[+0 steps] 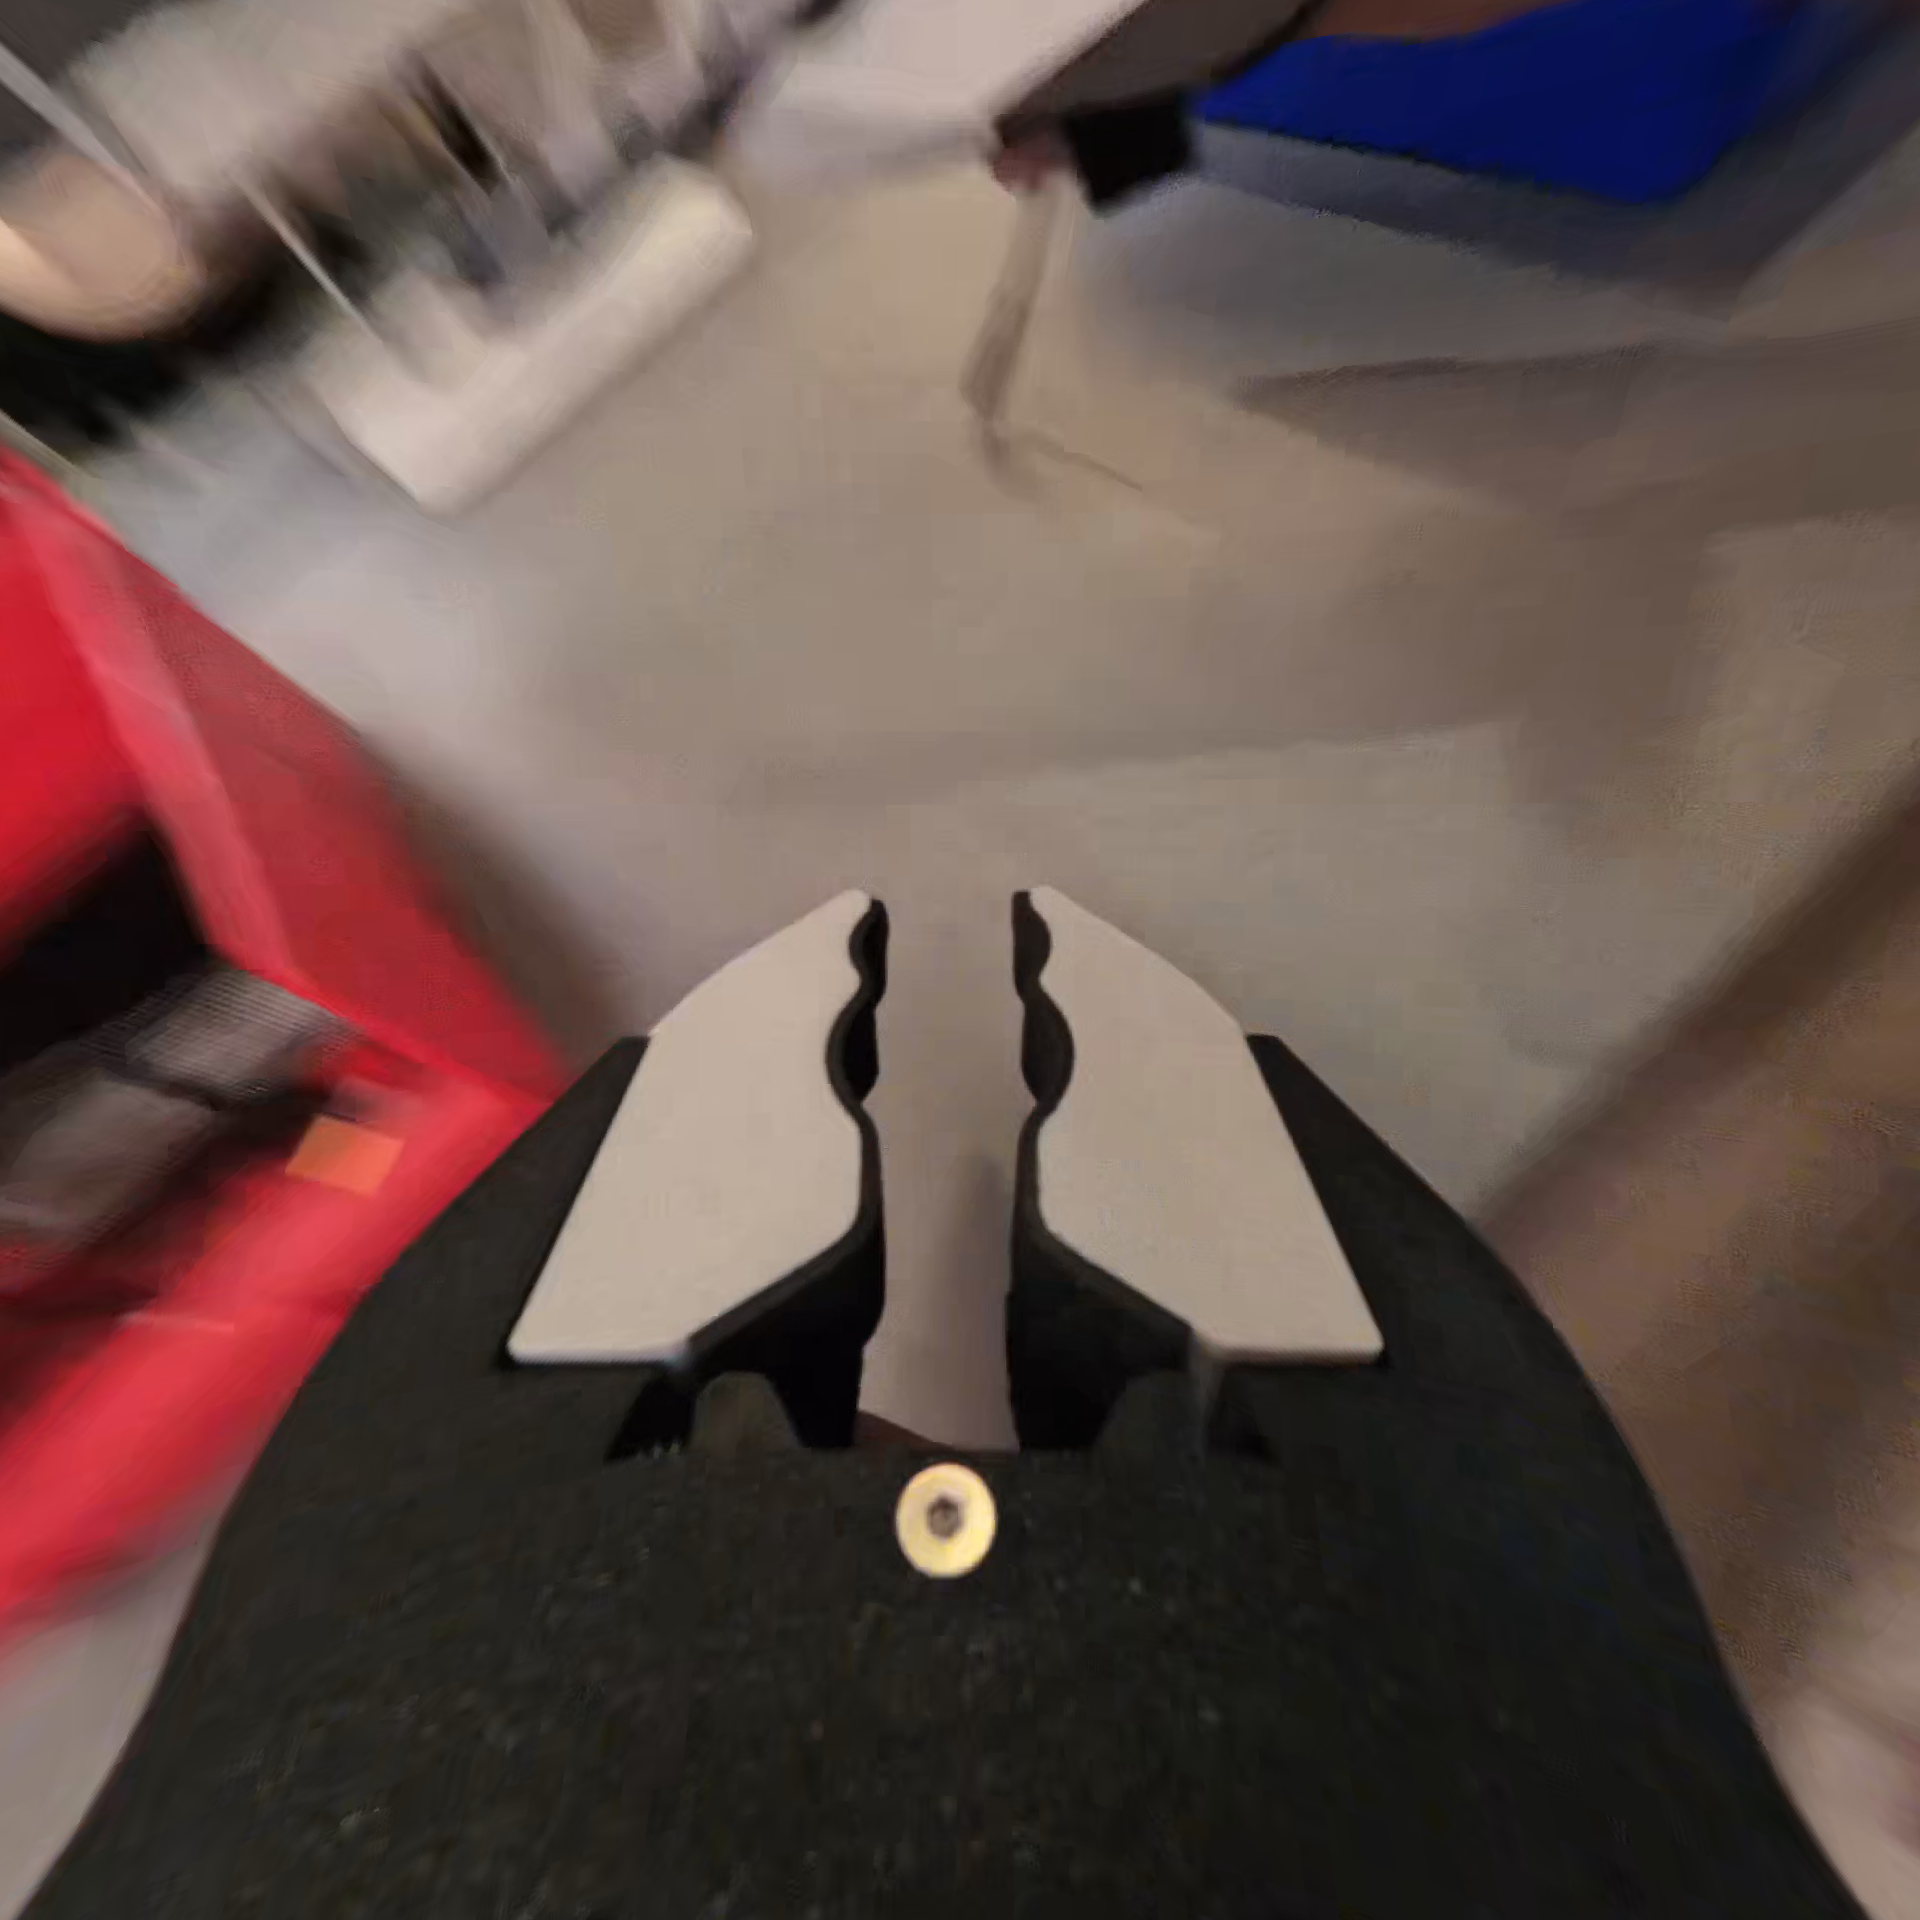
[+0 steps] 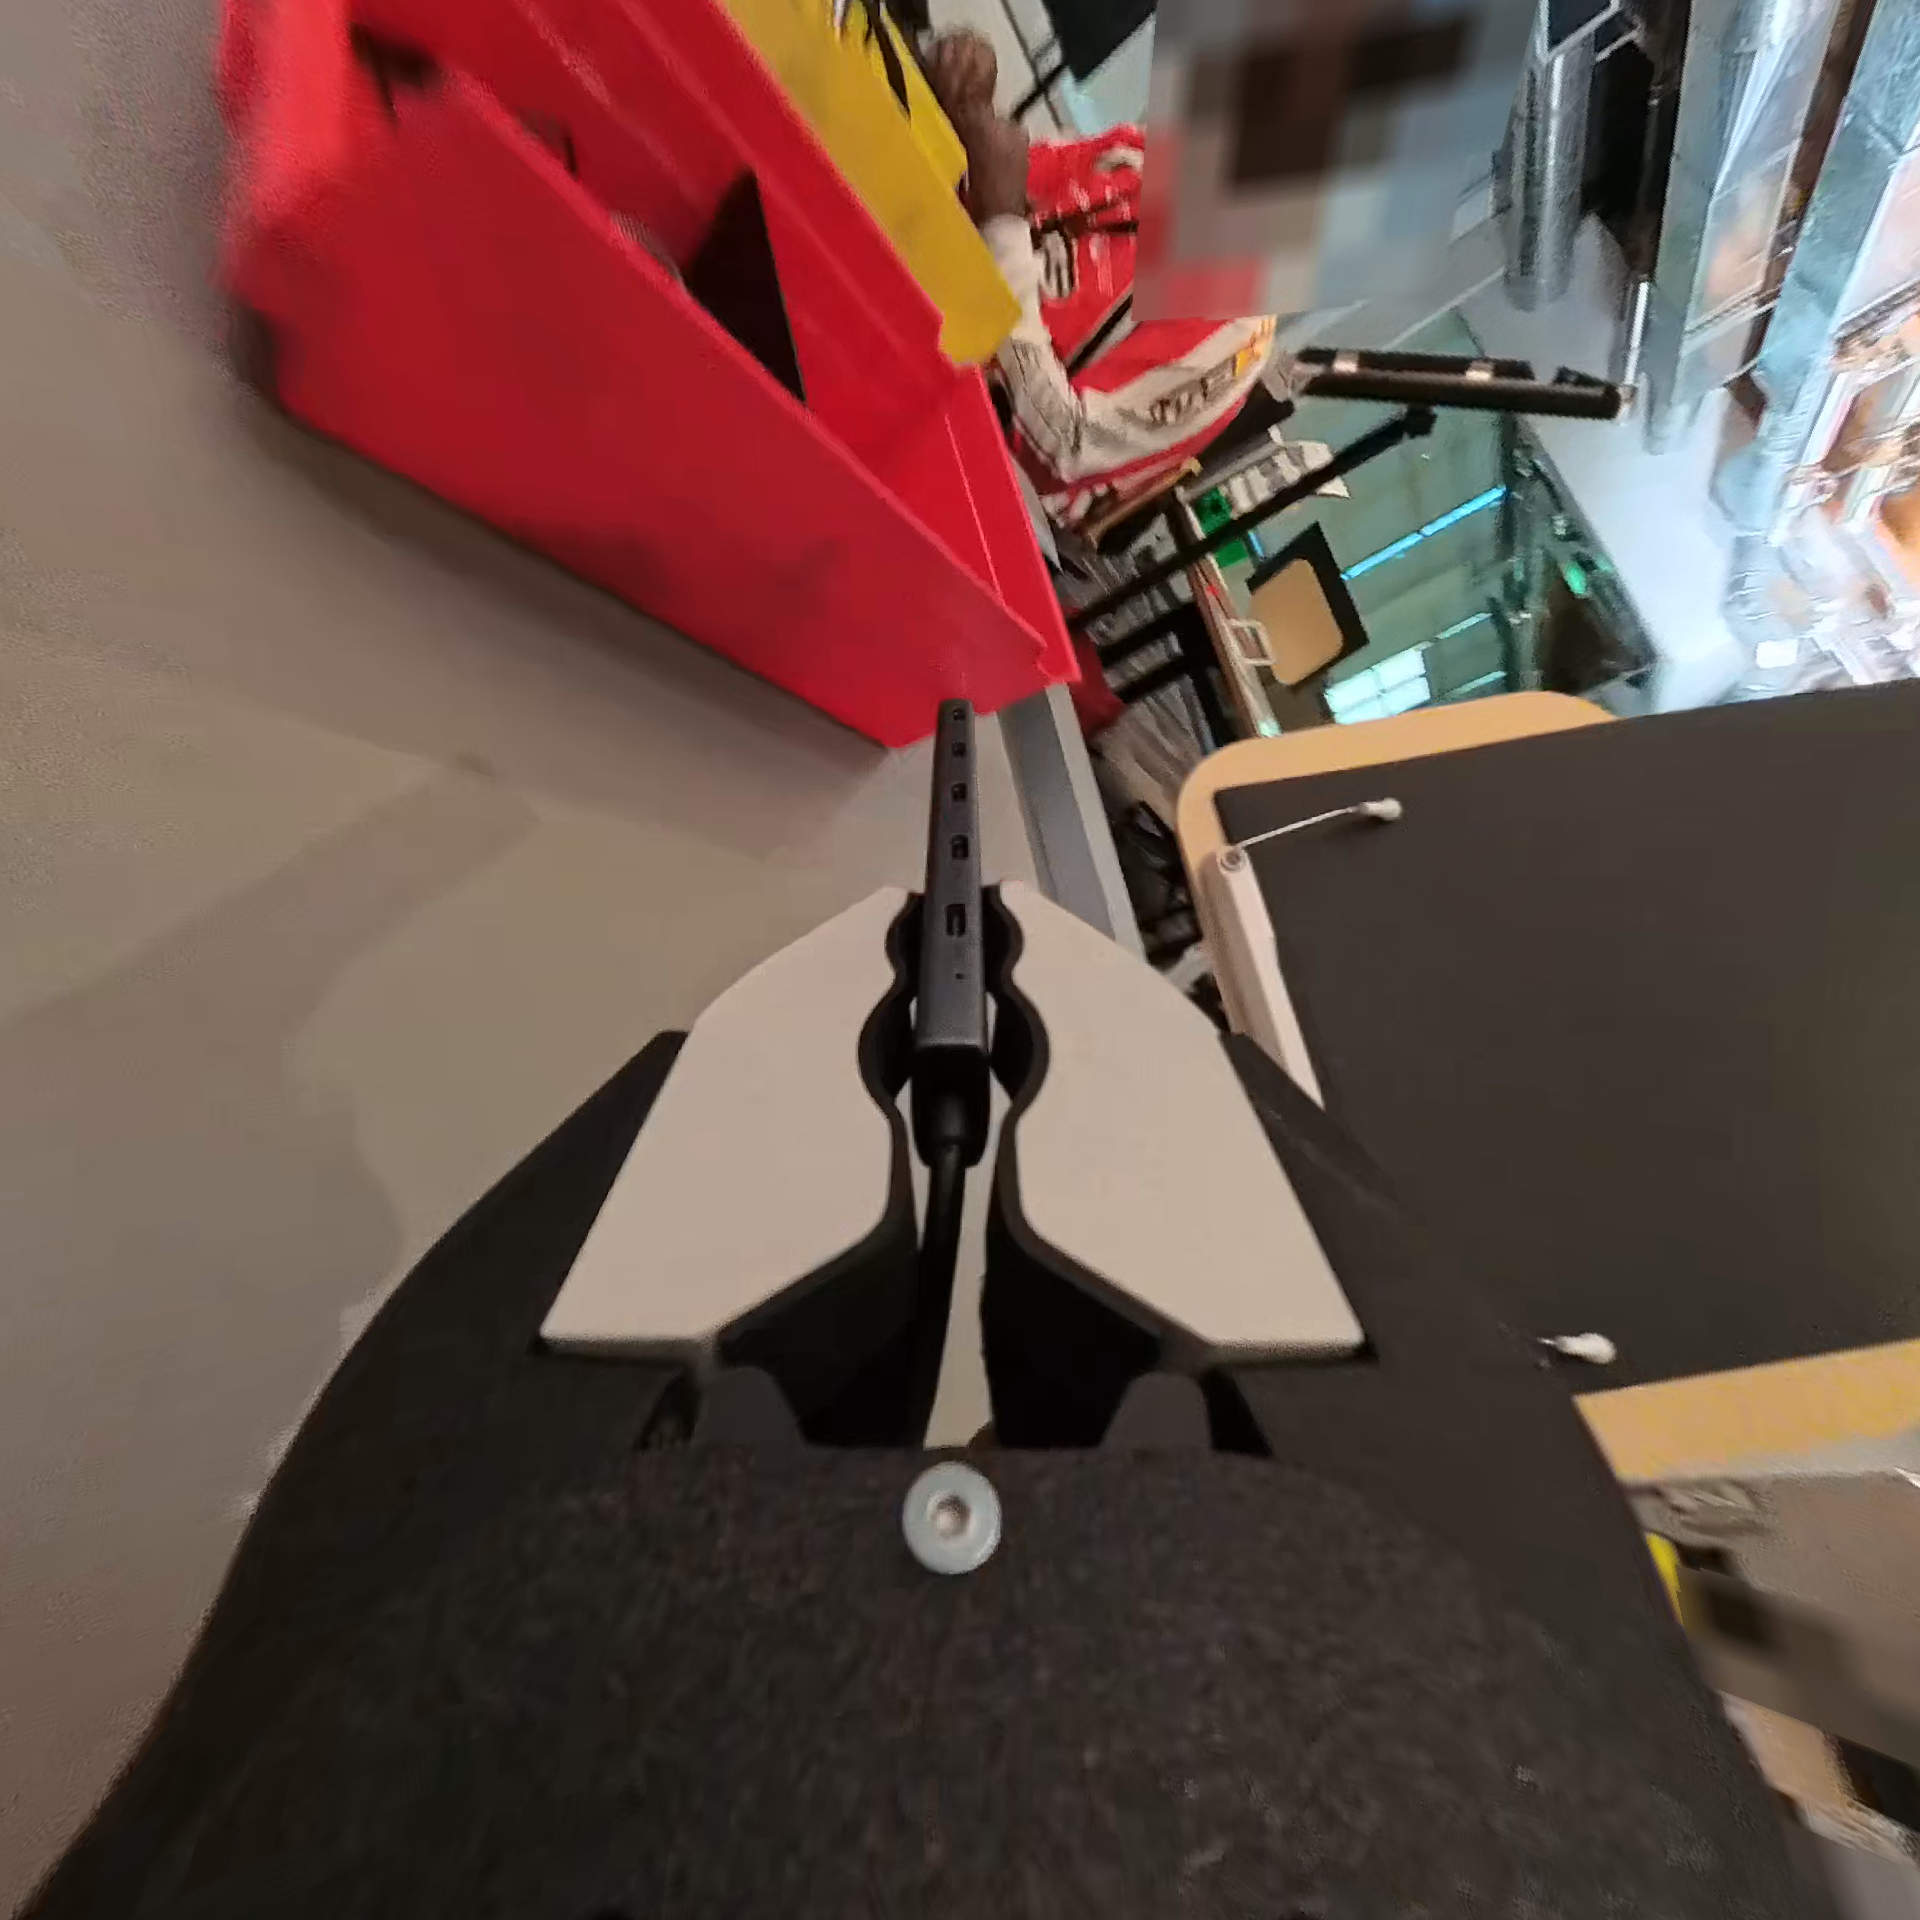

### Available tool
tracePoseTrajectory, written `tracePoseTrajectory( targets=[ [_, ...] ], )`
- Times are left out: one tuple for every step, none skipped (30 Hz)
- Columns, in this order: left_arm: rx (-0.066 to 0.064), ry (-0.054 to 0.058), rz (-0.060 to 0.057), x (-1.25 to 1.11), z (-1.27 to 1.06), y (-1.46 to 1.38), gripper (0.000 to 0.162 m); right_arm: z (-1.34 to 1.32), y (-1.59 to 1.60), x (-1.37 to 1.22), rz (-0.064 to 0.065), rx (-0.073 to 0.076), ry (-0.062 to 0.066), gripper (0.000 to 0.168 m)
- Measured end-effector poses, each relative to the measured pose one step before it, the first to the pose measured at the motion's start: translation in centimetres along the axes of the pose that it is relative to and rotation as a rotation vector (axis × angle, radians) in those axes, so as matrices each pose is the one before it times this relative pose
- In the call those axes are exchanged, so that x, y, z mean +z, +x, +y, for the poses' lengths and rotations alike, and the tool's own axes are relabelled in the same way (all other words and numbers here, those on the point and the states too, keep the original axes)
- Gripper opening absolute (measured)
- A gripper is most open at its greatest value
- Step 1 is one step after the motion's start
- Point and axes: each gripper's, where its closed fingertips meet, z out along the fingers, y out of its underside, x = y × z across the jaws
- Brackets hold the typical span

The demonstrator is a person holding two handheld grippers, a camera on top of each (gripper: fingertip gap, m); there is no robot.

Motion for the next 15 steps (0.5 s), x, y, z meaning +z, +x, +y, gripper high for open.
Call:
tracePoseTrajectory(
  targets=[
    [-0.1879, -0.0328, 0.1515, -0.220, 1.164, 2.184, 0.023, 0.805, -0.306, 1.015, 0.0163, -0.0432, -0.0257, 0.010],
    [-0.1516, 0.0050, 0.1244, -0.174, 0.850, 1.619, 0.026, 0.701, -0.591, 0.975, 0.0099, -0.0343, -0.0119, 0.010],
    [-0.1088, 0.0248, 0.0773, -0.227, 0.626, 0.909, 0.028, 0.478, -0.625, 0.814, 0.0184, -0.0102, 0.0049, 0.010],
    [-0.0564, 0.0184, 0.0350, -0.391, 0.450, 0.418, 0.031, 0.292, -0.620, 0.563, 0.0284, 0.0088, 0.0199, 0.010],
    [-0.0031, 0.0093, 0.0036, -0.565, 0.218, 0.144, 0.034, 0.229, -0.641, 0.275, 0.0318, 0.0176, 0.0216, 0.010],
    [0.0278, 0.0179, -0.0252, -0.634, -0.028, -0.161, 0.034, 0.134, -0.739, -0.006, 0.0245, 0.0052, 0.0218, 0.010],
    [0.0303, 0.0262, -0.0370, -0.594, -0.078, -0.404, 0.034, -0.116, -0.841, -0.189, -0.0045, -0.0821, 0.0101, 0.010],
    [0.0217, 0.0186, -0.0279, -0.451, 0.058, -0.429, 0.033, -0.720, 0.424, -0.508, 0.0651, -0.0777, 0.0123, 0.010],
    [0.0136, 0.0004, -0.0207, -0.288, 0.190, -0.433, 0.033, -1.027, -0.124, -0.500, 0.0009, -0.0072, 0.0510, 0.010],
    [0.0079, -0.0106, -0.0291, -0.197, 0.200, -0.598, 0.034, -0.606, -0.357, -0.276, -0.0178, -0.0019, 0.0378, 0.010],
    [0.0072, -0.0074, -0.0360, -0.186, 0.121, -0.716, 0.034, -0.037, 0.043, -0.066, 0.0088, -0.0188, 0.0000, 0.010],
    [0.0064, -0.0002, -0.0316, -0.192, 0.086, -0.699, 0.034, -0.048, -0.012, 0.046, -0.0048, 0.0091, 0.0034, 0.010],
    [0.0033, 0.0004, -0.0209, -0.192, 0.134, -0.567, 0.034, -0.161, 0.052, 0.027, -0.0047, 0.0205, 0.0126, 0.010],
    [-0.0035, -0.0016, -0.0165, -0.184, 0.186, -0.515, 0.034, -0.065, 0.353, -0.035, 0.0158, 0.0088, 0.0041, 0.010],
    [-0.0113, -0.0024, -0.0121, -0.160, 0.191, -0.445, 0.034, -0.024, 0.112, -0.042, -0.0014, 0.0172, 0.0064, 0.010]
  ],
)
